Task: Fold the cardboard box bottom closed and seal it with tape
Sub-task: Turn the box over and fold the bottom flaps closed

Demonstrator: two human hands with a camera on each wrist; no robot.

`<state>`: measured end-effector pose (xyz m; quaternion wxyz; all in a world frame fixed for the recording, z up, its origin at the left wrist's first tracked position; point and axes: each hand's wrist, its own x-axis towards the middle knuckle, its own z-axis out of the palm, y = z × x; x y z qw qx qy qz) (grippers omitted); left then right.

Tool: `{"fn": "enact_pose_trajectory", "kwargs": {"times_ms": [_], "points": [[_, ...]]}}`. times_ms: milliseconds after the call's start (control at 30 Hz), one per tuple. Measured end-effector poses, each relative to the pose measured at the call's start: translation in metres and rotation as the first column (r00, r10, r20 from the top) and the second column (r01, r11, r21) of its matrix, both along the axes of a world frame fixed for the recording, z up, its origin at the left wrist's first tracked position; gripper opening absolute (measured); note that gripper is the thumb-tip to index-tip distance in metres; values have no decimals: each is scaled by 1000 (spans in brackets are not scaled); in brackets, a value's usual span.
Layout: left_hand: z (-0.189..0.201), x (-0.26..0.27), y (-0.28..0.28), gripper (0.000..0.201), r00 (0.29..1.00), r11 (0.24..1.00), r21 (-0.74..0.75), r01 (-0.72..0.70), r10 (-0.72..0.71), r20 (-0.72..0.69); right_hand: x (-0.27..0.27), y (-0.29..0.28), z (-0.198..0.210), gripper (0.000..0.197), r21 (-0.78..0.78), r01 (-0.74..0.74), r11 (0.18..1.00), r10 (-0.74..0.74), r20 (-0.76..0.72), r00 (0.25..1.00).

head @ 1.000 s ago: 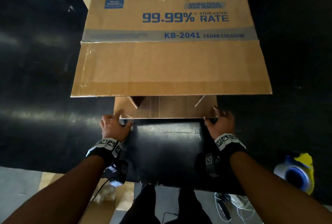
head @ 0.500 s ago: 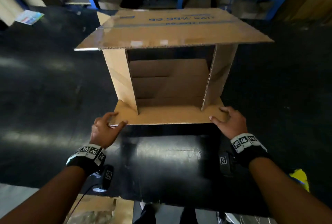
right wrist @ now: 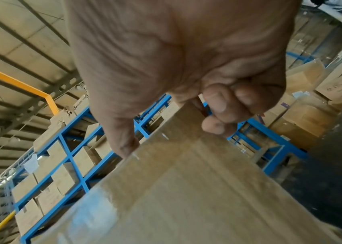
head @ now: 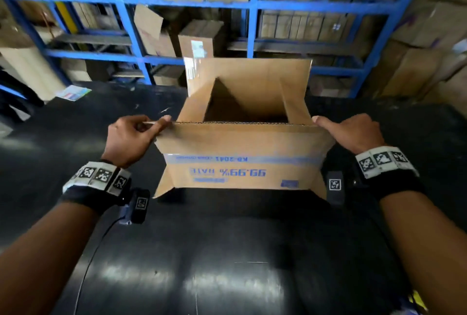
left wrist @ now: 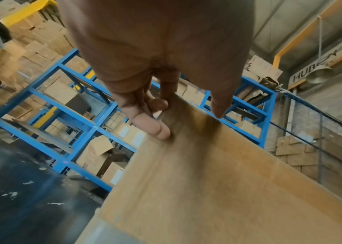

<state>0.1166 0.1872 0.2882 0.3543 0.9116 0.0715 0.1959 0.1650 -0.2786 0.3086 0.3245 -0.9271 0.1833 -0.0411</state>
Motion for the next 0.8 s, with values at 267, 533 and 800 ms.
{"fn": "enact_pose_trajectory", "kwargs": {"times_ms": [267, 533, 800], "points": [[-72, -19, 18, 78, 983, 998, -25, 58, -61, -175, -34, 0, -53, 111, 45, -29, 999, 38, -221, 975], [-165, -66, 23, 65, 913, 905, -418, 79, -234, -335, -92, -15, -137, 97, 396, -125, 910, 126, 23, 992], [-177, -64, 26, 68, 904, 826, -562, 52, -278, -324, -98, -30, -177, 78, 601, -254, 758, 216, 136, 967]]}}
